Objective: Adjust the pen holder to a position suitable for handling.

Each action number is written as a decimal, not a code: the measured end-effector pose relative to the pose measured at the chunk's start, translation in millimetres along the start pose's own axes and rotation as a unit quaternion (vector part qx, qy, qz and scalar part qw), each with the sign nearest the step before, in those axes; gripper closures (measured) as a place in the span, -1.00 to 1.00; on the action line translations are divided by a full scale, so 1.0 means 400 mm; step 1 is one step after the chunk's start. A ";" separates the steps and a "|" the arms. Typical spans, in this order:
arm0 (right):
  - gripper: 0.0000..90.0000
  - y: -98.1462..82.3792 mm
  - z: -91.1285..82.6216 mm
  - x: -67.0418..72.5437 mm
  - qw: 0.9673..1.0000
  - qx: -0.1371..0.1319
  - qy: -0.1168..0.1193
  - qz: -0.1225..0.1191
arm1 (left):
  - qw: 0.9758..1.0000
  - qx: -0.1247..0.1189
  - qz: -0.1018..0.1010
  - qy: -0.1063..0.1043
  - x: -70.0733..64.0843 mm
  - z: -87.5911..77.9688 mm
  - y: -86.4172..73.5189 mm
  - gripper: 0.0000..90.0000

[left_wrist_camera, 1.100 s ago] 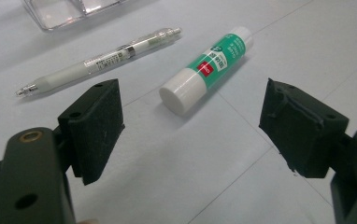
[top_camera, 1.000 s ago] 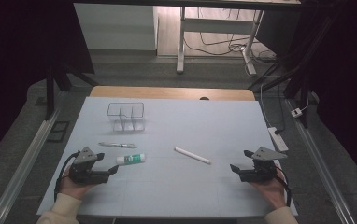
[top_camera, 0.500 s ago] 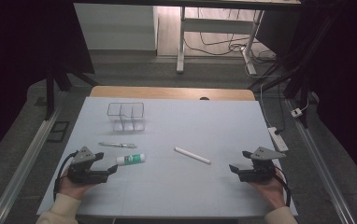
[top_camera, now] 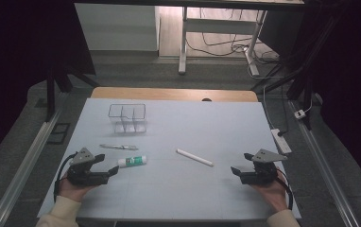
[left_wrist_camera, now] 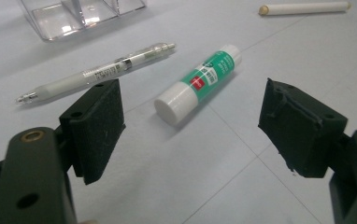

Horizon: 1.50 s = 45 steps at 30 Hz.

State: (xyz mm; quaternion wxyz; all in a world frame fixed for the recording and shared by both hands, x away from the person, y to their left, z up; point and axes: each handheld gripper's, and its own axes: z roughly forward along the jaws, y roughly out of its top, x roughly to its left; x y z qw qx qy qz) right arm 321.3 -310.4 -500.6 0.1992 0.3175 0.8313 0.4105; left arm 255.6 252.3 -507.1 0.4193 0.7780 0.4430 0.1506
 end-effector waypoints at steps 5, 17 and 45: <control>-0.54 0.004 0.001 0.000 1.000 -0.009 -0.004 0.006 | 1.000 -0.009 -0.006 -0.001 0.000 -0.009 0.016 -0.47; -0.54 0.004 0.002 0.002 1.000 -0.008 -0.003 0.005 | 1.000 -0.006 -0.003 0.013 0.008 -0.020 0.071 -0.44; -0.53 -0.002 0.009 0.000 1.000 0.004 -0.012 0.003 | 1.000 0.010 -0.011 0.019 0.080 0.005 0.185 -0.26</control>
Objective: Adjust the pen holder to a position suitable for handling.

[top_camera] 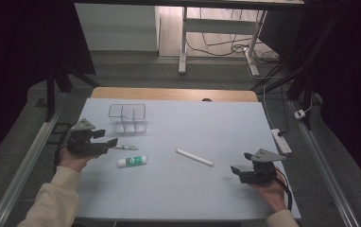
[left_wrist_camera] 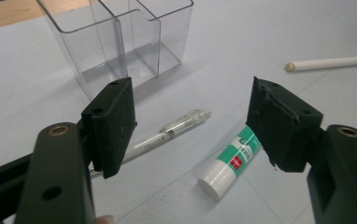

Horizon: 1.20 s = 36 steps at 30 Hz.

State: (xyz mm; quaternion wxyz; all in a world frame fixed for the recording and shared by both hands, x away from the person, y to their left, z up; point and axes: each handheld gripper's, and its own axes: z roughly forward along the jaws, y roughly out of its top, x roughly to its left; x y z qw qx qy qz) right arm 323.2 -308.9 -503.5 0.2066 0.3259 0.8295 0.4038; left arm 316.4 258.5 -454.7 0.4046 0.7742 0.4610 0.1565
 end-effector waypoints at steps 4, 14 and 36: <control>-0.53 -0.001 0.002 0.001 1.000 -0.001 -0.001 0.001 | 1.000 0.000 -0.003 0.002 0.011 0.006 0.003 -0.18; -0.52 0.000 0.001 0.000 1.000 -0.004 0.001 0.007 | 1.000 0.003 -0.017 0.019 0.046 0.016 0.008 0.03; -0.51 -0.005 0.007 -0.002 1.000 0.008 -0.002 0.001 | 0.998 0.026 -0.041 0.050 0.127 0.063 0.027 0.98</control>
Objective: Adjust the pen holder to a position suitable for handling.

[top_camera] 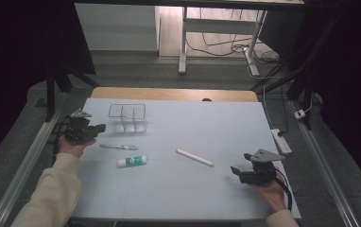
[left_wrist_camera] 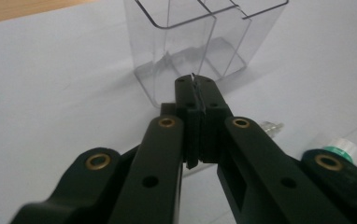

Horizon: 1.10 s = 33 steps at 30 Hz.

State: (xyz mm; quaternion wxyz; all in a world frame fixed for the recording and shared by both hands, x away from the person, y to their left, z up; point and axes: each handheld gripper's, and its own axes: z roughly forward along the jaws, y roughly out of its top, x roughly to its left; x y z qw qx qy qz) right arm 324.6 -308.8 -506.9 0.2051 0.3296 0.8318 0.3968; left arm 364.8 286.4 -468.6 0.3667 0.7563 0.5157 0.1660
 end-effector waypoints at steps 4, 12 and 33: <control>-0.51 0.000 0.000 -0.001 1.000 0.001 -0.002 -0.001 | 1.000 0.008 -0.003 0.004 0.014 0.018 0.016 0.98; -0.51 0.000 -0.002 -0.002 1.000 0.003 -0.005 0.000 | 1.000 0.015 -0.012 0.019 0.055 0.056 0.038 0.98; -0.51 0.001 0.000 0.001 1.000 0.006 -0.005 -0.014 | 0.999 0.016 -0.037 0.022 0.127 0.121 0.051 0.99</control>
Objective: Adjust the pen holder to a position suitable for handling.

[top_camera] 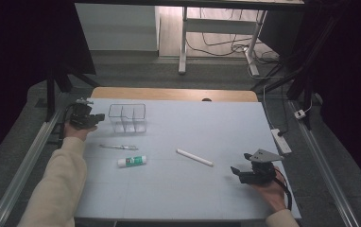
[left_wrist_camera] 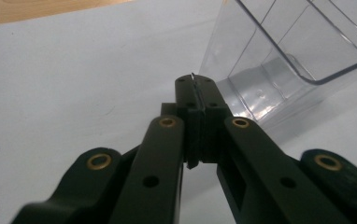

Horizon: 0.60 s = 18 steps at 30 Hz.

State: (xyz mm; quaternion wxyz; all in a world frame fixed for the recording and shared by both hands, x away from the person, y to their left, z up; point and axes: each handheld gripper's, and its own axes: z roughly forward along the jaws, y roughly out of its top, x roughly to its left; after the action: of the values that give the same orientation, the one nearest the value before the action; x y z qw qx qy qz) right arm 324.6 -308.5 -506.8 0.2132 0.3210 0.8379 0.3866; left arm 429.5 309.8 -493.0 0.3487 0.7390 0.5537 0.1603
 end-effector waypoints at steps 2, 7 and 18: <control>-0.51 0.000 0.000 0.000 1.000 0.000 0.000 0.000 | 1.000 -0.002 0.001 -0.003 0.003 0.005 -0.002 0.99; -0.51 -0.002 0.003 0.000 1.000 0.004 0.001 0.001 | 1.000 -0.003 0.000 -0.008 0.007 0.020 -0.003 0.98; -0.51 -0.004 0.007 -0.001 1.000 0.009 0.000 -0.001 | 0.999 -0.012 0.004 -0.031 -0.008 0.047 0.004 0.99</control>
State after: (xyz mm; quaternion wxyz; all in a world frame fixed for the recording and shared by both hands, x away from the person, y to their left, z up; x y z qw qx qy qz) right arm 326.1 -308.2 -509.8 0.2105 0.3217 0.8418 0.3788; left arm 441.2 300.2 -504.8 0.3741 0.7414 0.5379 0.1452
